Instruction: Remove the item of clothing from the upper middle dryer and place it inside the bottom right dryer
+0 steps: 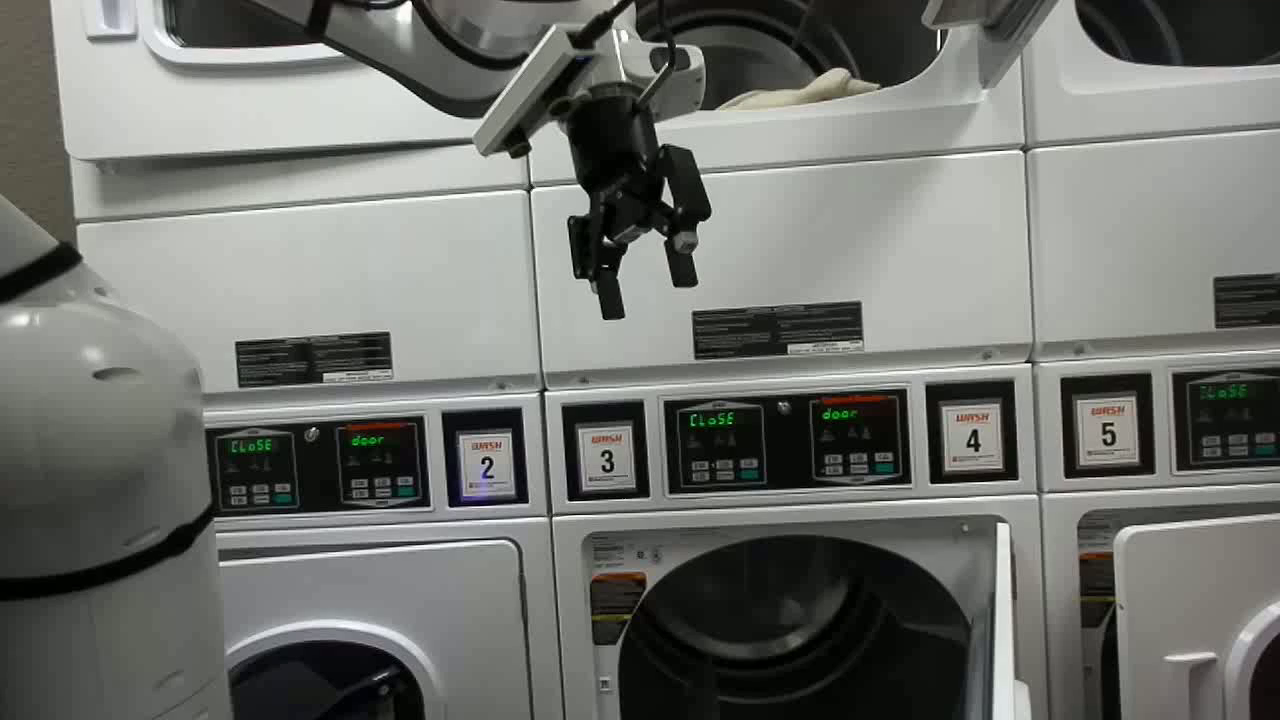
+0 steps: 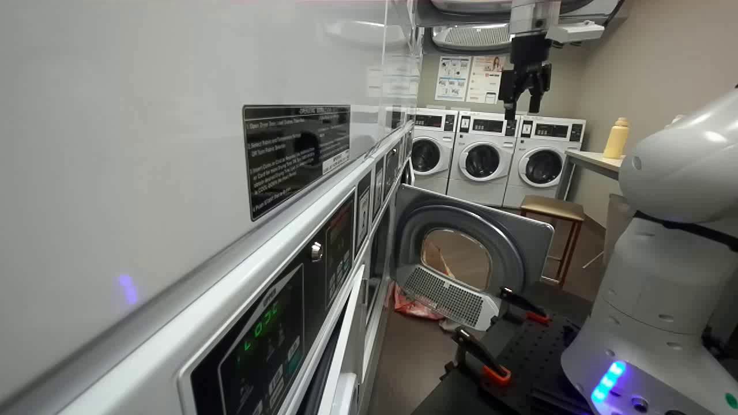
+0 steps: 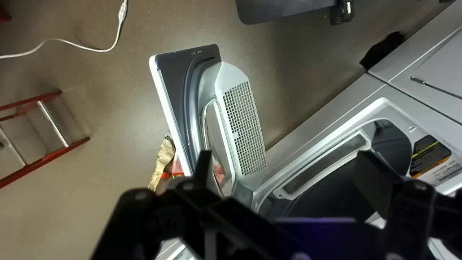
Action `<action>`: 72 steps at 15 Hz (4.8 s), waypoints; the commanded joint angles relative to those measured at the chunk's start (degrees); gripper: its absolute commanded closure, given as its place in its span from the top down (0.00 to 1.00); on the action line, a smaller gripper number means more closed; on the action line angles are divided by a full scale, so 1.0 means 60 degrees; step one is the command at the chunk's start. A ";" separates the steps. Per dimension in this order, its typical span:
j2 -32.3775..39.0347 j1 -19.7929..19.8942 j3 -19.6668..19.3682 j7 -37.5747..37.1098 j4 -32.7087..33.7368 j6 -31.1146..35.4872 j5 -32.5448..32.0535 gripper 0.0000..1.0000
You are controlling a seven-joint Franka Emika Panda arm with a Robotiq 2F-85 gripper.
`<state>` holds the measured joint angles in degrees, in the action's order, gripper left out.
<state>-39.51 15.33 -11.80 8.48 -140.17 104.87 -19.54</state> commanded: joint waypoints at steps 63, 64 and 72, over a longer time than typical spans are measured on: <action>1.0208 -0.0325 -0.1288 0.7774 1.5606 0.0064 1.0311 1.00; 1.0359 -0.0280 -0.1283 0.7749 1.5716 0.0053 1.0432 1.00; 1.1016 -0.0100 -0.1321 0.7602 1.6462 0.0061 1.0652 0.27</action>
<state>24.71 13.54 -20.02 53.83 -44.84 106.07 43.57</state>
